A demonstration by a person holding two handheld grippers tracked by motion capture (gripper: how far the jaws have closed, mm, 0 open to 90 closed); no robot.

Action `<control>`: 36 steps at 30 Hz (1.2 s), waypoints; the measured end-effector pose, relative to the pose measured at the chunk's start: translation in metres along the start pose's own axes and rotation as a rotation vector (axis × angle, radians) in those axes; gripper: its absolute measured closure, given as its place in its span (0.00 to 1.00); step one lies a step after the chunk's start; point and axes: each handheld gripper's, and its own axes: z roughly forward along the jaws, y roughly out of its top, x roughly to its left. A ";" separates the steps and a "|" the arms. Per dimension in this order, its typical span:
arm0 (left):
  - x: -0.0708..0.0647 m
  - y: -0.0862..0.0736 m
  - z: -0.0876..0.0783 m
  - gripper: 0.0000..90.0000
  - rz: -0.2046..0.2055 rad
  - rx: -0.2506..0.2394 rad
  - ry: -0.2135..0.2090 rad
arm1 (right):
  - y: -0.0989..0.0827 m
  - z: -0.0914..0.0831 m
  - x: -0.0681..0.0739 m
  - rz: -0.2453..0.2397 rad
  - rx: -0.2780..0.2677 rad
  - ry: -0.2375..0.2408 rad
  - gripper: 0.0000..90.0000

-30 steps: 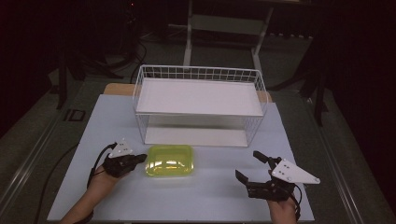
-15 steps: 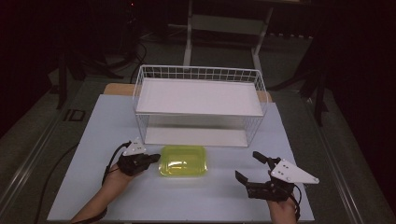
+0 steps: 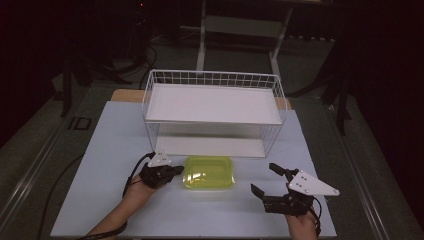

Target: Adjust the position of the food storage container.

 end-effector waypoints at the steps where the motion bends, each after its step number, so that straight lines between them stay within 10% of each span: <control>1: 0.000 0.001 0.001 1.00 -0.003 -0.001 -0.001 | 0.000 0.000 0.000 -0.001 0.001 -0.001 0.15; 16: -0.002 0.007 -0.006 0.98 0.002 -0.051 0.015 | -0.001 0.002 0.001 0.003 0.012 0.002 0.15; 20: -0.003 0.007 -0.016 0.73 0.019 -0.082 0.005 | -0.002 0.008 0.003 -0.006 0.044 0.015 0.15; 23: -0.005 0.008 -0.022 0.55 -0.050 -0.078 0.016 | -0.001 0.010 0.005 -0.013 0.051 -0.002 0.15; 26: -0.008 0.011 -0.030 0.18 -0.076 -0.080 0.019 | 0.000 0.011 0.011 -0.070 0.065 -0.052 0.15; 30: -0.009 0.011 -0.036 0.01 -0.069 -0.112 -0.034 | -0.001 0.019 0.009 -0.059 0.116 -0.034 0.15; 36: -0.015 0.007 -0.037 0.01 -0.060 -0.146 -0.105 | -0.001 0.032 0.003 -0.006 0.126 -0.042 0.18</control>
